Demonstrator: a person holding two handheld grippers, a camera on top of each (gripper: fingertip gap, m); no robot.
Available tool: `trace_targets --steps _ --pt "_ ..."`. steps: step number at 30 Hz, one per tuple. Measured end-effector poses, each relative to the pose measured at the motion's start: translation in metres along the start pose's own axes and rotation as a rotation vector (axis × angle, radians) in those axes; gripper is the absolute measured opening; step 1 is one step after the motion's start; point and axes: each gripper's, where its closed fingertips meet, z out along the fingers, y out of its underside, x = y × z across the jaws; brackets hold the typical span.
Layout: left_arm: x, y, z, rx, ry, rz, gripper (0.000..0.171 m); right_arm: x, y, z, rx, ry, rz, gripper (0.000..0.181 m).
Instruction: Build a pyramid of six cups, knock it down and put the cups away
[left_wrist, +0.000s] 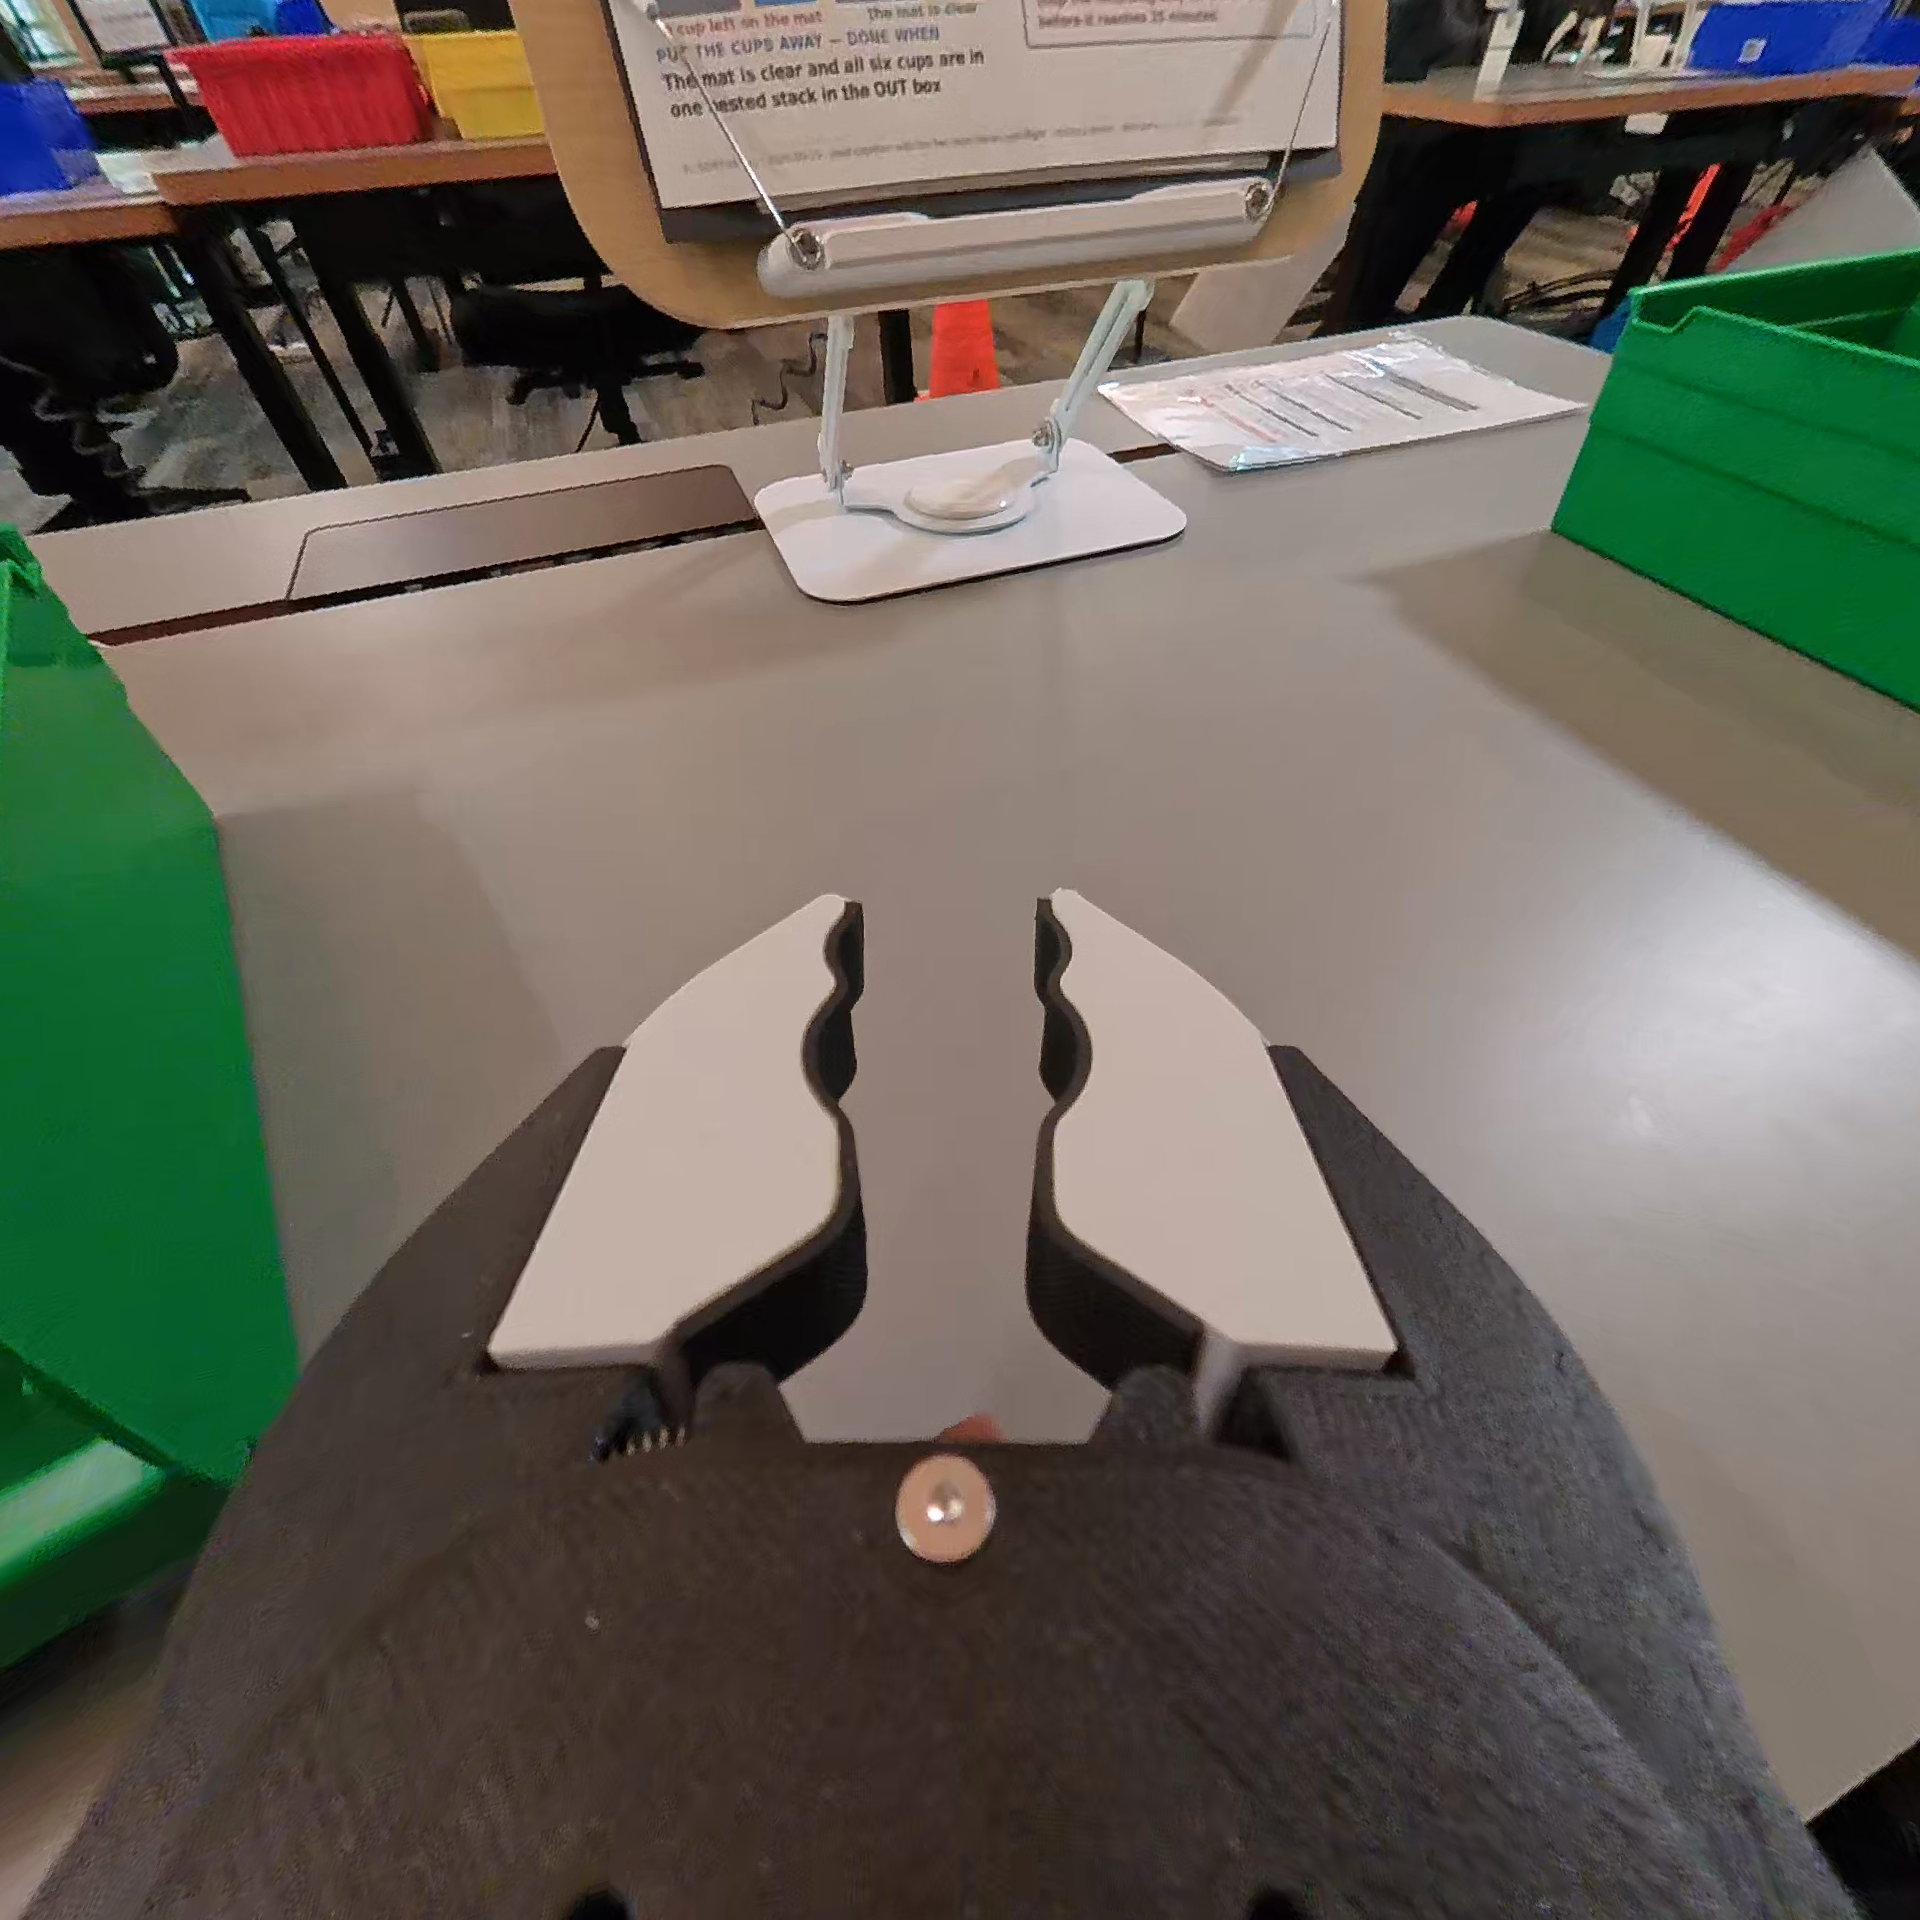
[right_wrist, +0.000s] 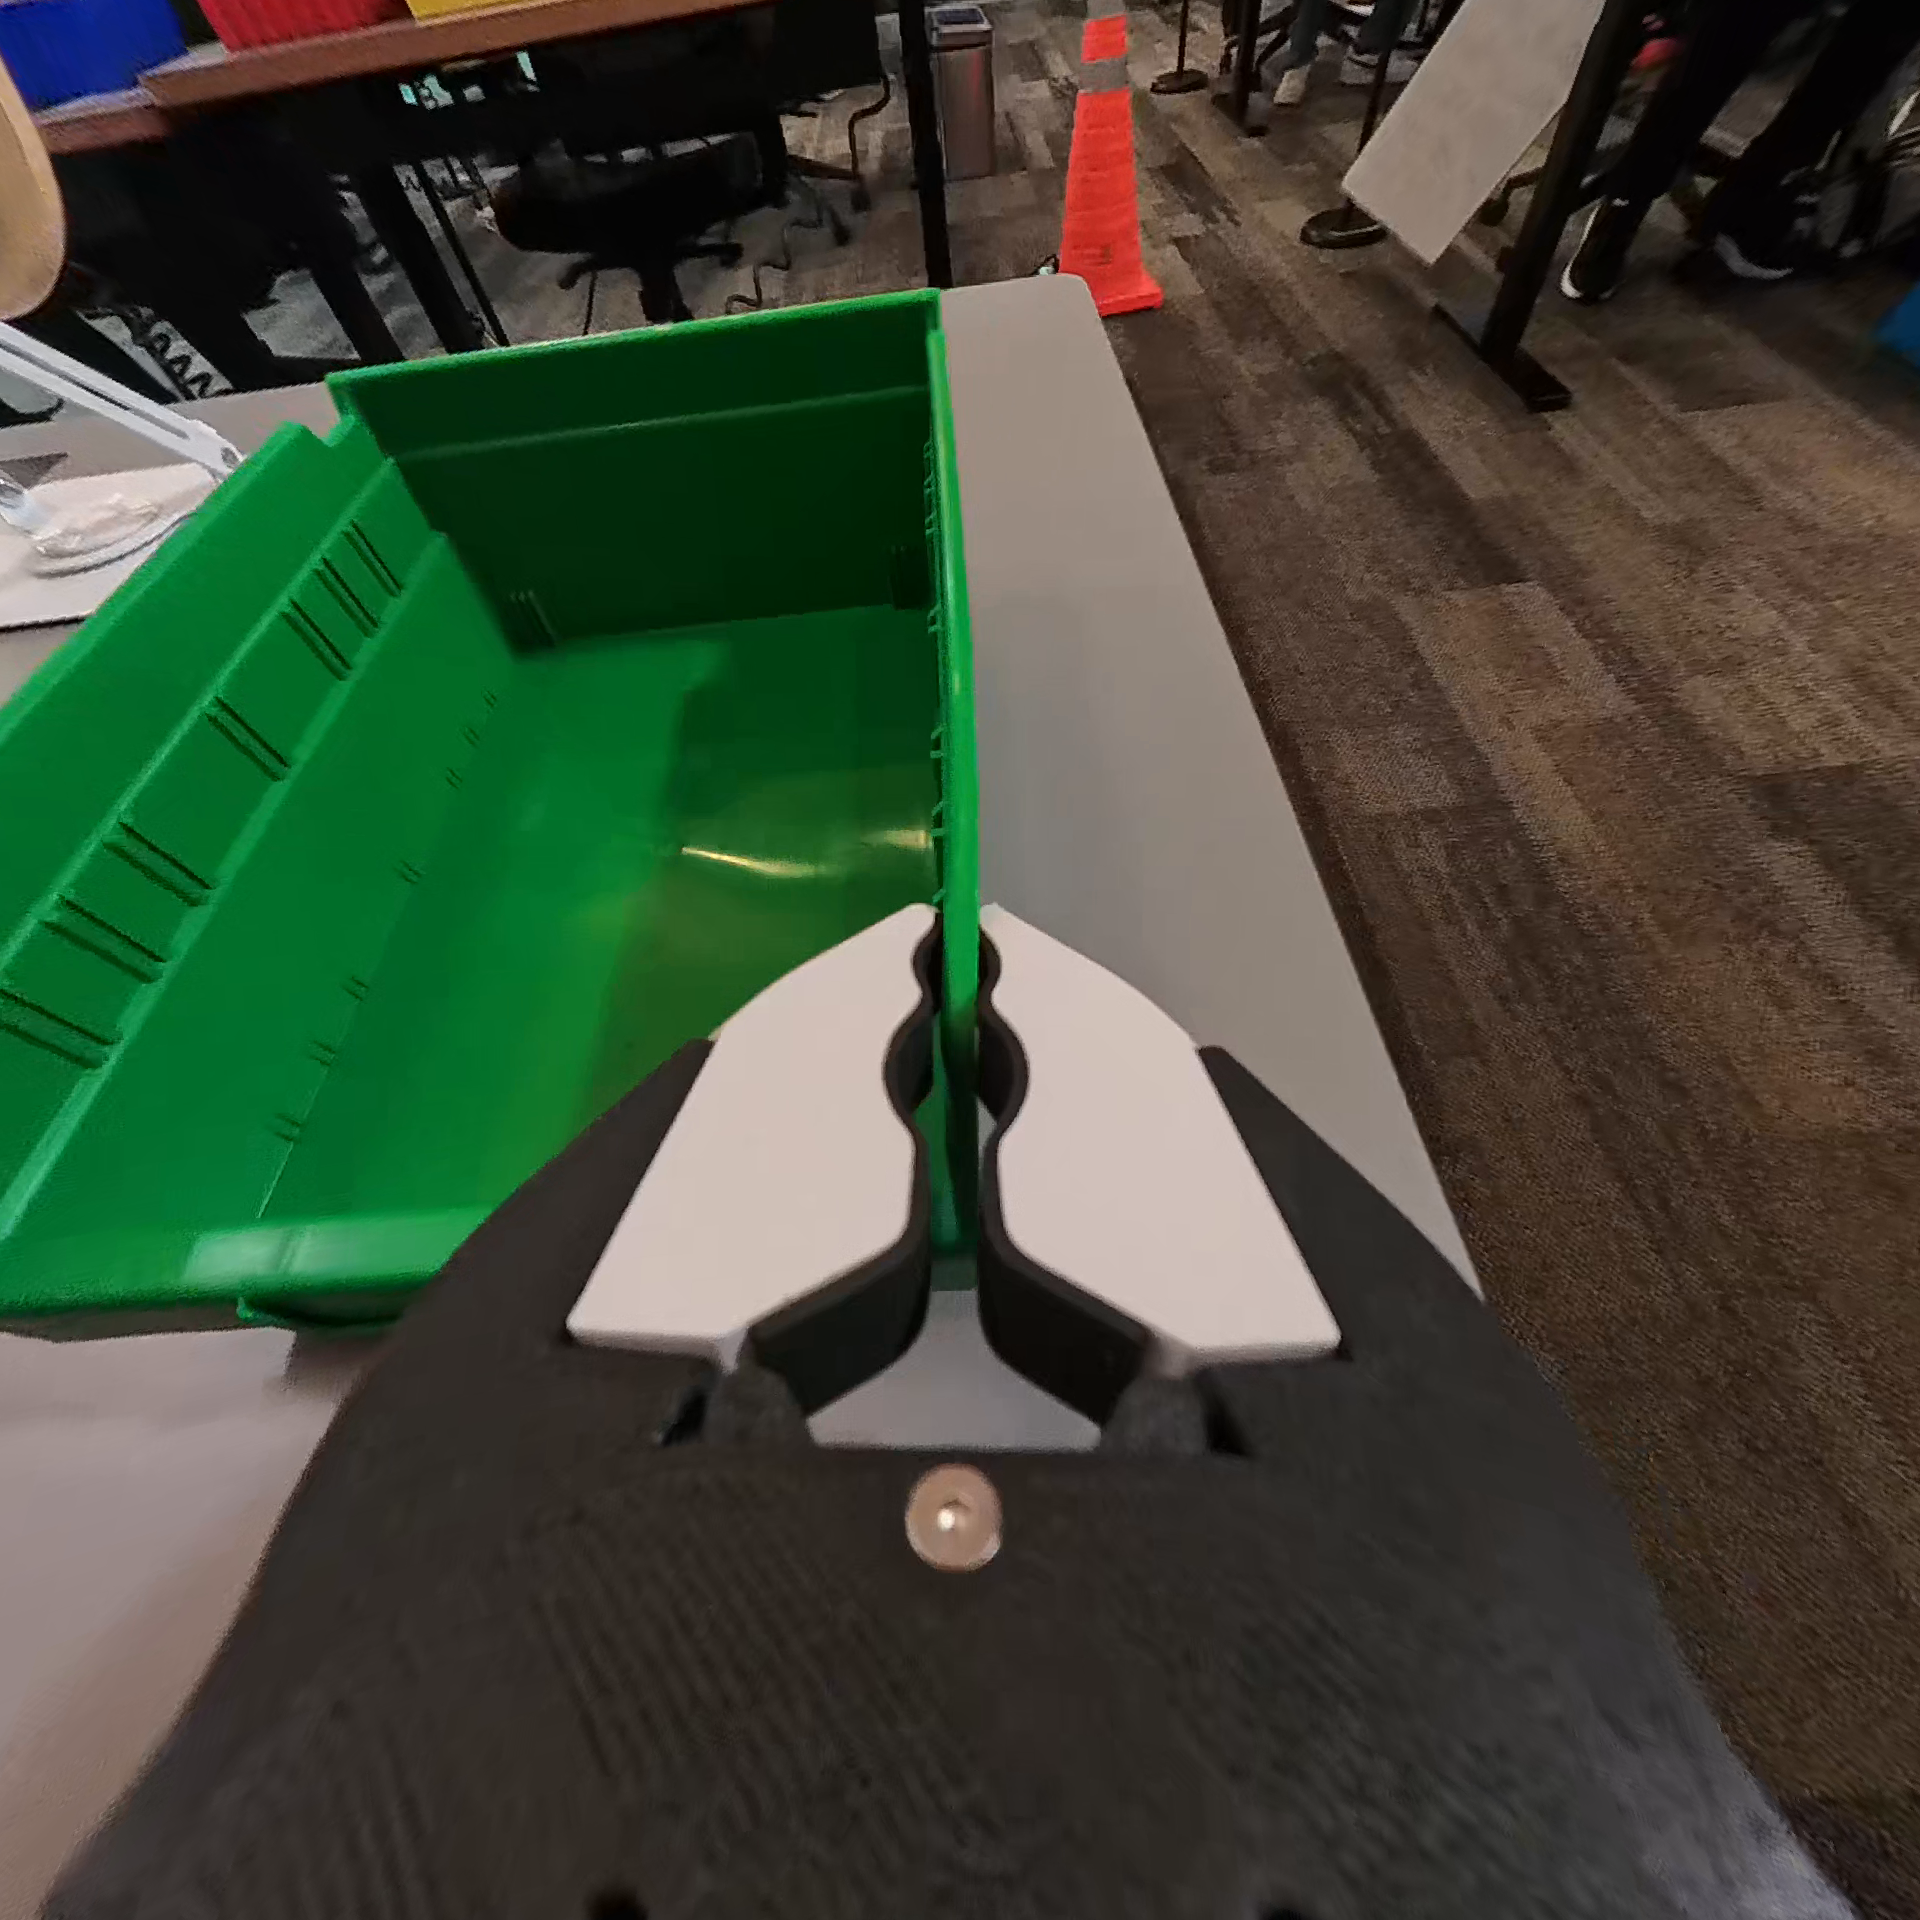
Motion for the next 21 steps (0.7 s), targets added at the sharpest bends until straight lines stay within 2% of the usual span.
trace_targets --steps 2,5,9,11,13,15,17,19,21 --pt "-0.003 0.001 0.0 -0.002 -0.017 0.006 0.033 0.0 -0.005 0.001 0.015 0.016 0.009 0.004" --pt "-0.009 0.0 -0.002 0.003 -0.048 0.025 0.033 -0.003 -0.042 -0.011 0.199 0.037 0.046 0.037" --pt "-0.029 -0.004 -0.011 0.023 -0.171 0.057 0.04 -0.02 -0.1 -0.054 0.527 -0.012 0.055 0.036" --pt "-0.05 -0.011 -0.022 0.064 -0.302 0.033 0.062 -0.023 -0.12 -0.072 0.588 0.014 0.011 0.032" --pt "-0.074 -0.02 -0.039 0.129 -0.432 -0.002 0.068 -0.037 -0.143 -0.088 0.629 -0.016 -0.011 0.033" --pt "-0.093 -0.025 -0.054 0.184 -0.518 -0.032 0.069 -0.069 -0.168 -0.105 0.701 -0.121 0.017 0.037" --pt "-0.111 -0.021 -0.058 0.173 -0.566 -0.028 0.065 -0.12 -0.184 -0.115 0.759 -0.268 0.03 0.038" --pt "-0.123 -0.008 -0.049 0.074 -0.564 0.012 0.054 -0.179 -0.184 -0.11 0.754 -0.387 0.004 0.033" --pt "-0.138 0.007 -0.044 -0.024 -0.618 0.053 0.052 -0.236 -0.167 -0.093 0.689 -0.512 -0.004 0.024"
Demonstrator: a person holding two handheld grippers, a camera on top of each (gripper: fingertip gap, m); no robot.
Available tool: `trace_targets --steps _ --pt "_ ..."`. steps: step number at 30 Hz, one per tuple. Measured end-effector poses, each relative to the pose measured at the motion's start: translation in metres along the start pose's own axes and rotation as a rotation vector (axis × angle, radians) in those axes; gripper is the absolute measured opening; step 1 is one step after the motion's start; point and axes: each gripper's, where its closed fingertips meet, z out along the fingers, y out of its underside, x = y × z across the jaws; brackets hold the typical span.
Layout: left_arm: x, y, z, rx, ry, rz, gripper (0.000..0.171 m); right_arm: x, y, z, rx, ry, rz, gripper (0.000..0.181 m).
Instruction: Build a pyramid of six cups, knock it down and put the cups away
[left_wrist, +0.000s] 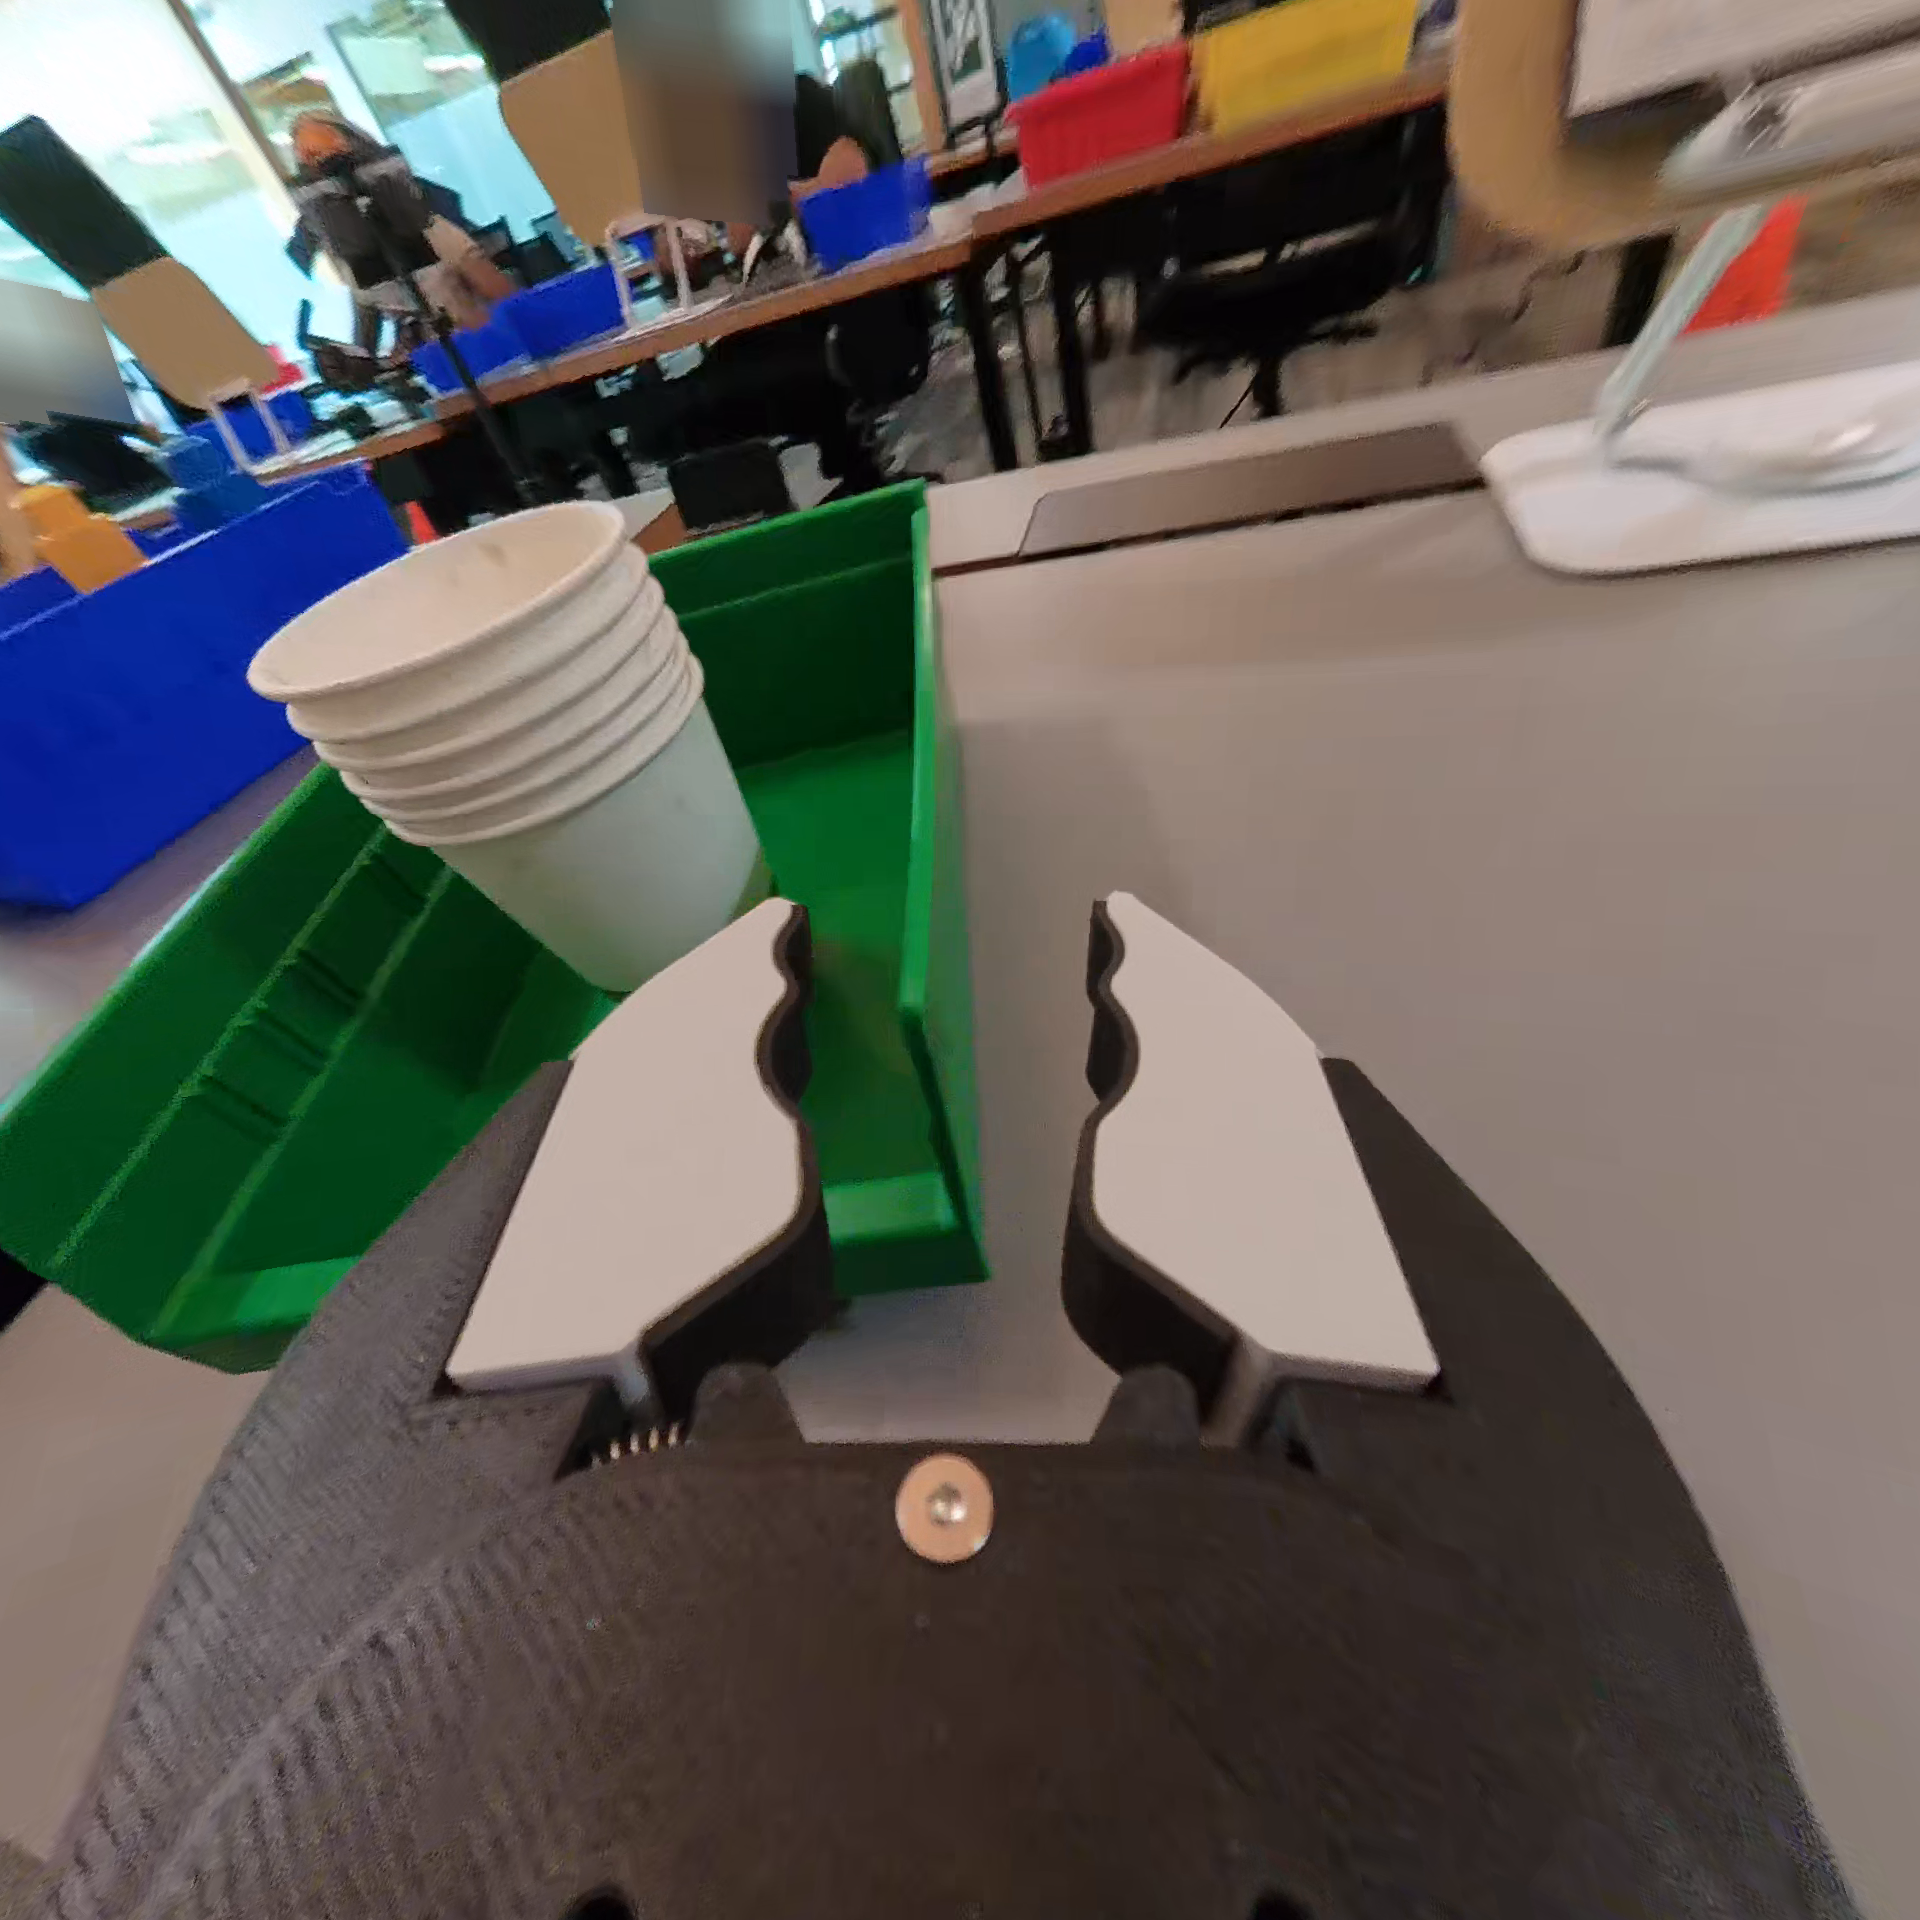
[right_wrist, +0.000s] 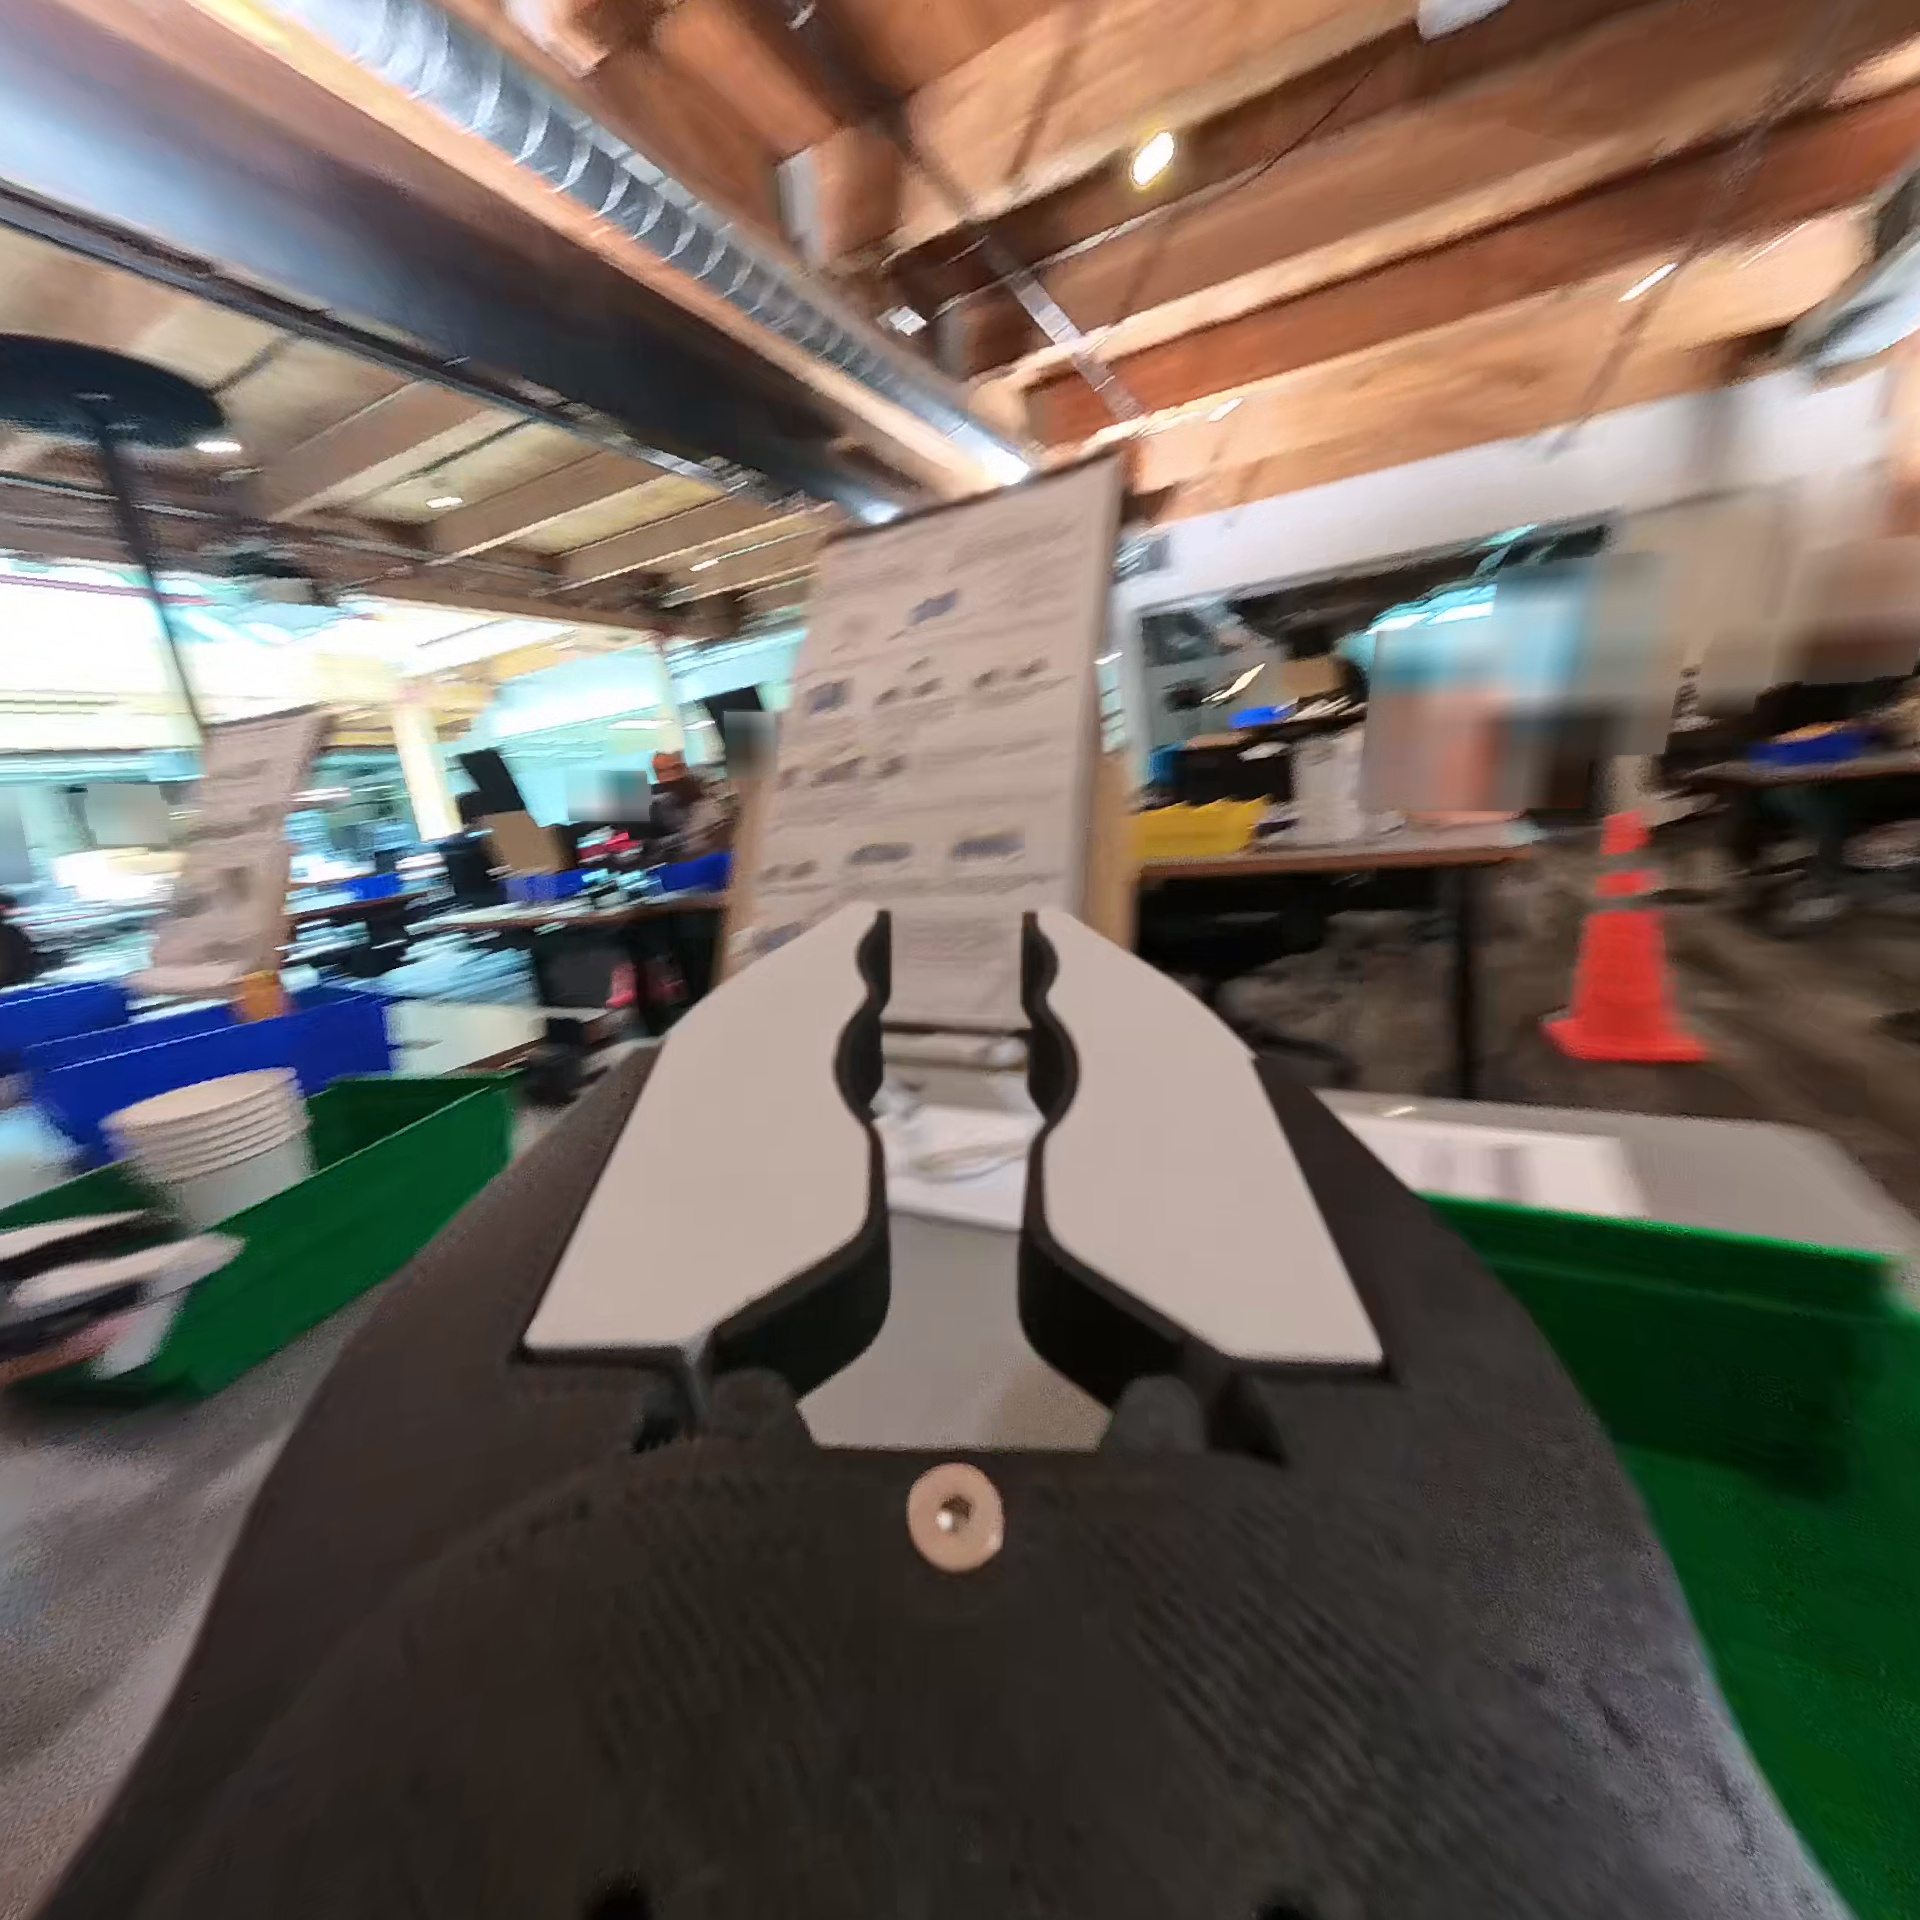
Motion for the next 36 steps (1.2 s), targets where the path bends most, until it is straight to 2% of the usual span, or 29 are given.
trace_targets --steps 3,5,7,9,12,16,19,22,24,29,36 --pt "-0.007 0.006 0.008 -0.027 -0.048 0.032 0.027 -0.065 0.07 0.014 -0.117 -0.186 0.189 0.023" --pt "-0.006 0.008 0.01 -0.041 -0.037 0.036 0.008 -0.091 0.115 0.017 -0.164 -0.228 0.334 0.019" --pt "-0.007 0.009 0.01 -0.047 -0.031 0.038 0.005 -0.108 0.151 0.024 -0.244 -0.268 0.474 0.021" --pt "-0.006 0.009 0.01 -0.054 -0.004 0.014 0.005 -0.126 0.168 0.029 -0.326 -0.36 0.58 0.03" --pt "-0.007 0.01 0.008 -0.059 0.026 -0.029 0.005 -0.135 0.181 0.026 -0.444 -0.451 0.529 0.031" --pt "-0.014 0.014 0.002 -0.07 0.018 -0.028 0.005 -0.106 0.182 0.029 -0.434 -0.35 0.338 0.029" --pt "-0.02 0.017 -0.004 -0.077 0.013 -0.028 0.006 -0.094 0.182 0.034 -0.419 -0.326 0.427 0.03" --pt "-0.026 0.02 -0.011 -0.084 0.005 -0.036 0.007 -0.092 0.18 0.04 -0.389 -0.342 0.591 0.03" --pt "-0.032 0.023 -0.015 -0.09 -0.006 -0.043 0.008 -0.093 0.181 0.044 -0.385 -0.351 0.623 0.031" --pt "-0.044 0.029 -0.026 -0.095 -0.027 -0.048 0.009 -0.115 0.191 0.052 -0.443 -0.4 0.482 0.03" --pt "-0.05 0.034 -0.042 -0.087 -0.052 0.06 0.009 -0.161 0.219 0.054 -0.57 -0.515 0.187 0.028"
